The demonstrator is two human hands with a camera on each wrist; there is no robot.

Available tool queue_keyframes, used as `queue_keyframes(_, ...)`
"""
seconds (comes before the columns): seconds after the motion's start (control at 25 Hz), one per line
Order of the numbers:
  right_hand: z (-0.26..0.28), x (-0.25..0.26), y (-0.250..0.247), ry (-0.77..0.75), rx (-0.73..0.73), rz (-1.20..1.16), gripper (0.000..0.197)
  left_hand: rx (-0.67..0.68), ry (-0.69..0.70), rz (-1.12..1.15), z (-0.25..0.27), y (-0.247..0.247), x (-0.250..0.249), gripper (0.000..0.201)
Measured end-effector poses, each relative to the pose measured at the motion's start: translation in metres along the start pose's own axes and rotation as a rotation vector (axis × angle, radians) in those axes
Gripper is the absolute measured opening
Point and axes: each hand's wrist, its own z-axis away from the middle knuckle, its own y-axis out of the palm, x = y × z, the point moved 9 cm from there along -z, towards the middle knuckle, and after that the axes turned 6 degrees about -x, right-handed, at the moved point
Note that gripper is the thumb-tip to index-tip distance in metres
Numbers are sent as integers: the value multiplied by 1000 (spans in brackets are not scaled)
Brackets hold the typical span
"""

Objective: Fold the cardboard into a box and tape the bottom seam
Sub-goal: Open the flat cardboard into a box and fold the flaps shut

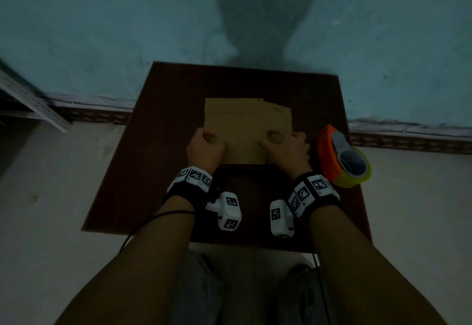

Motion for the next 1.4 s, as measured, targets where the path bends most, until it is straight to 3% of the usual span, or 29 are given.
queue_keyframes(0.28,61,33,-34,-104,-36,-296,103,-2,146,255,48,-57,-20,43)
queue_keyframes(0.48,67,52,-58,-99,-62,-504,76,54,199,418,67,-56,-51,51)
queue_keyframes(0.72,45,36,-55,-17,-79,-655,63,83,70,730,51,-36,-40,61)
queue_keyframes(0.92,18,29,-29,30,-46,-781,62,30,80,637,24,-30,-15,62)
queue_keyframes(1.12,6,42,-28,-69,-142,-753,55,17,143,630,1,-23,-38,44)
queue_keyframes(1.4,11,46,-25,-60,-109,-923,73,27,133,583,2,-22,-45,43)
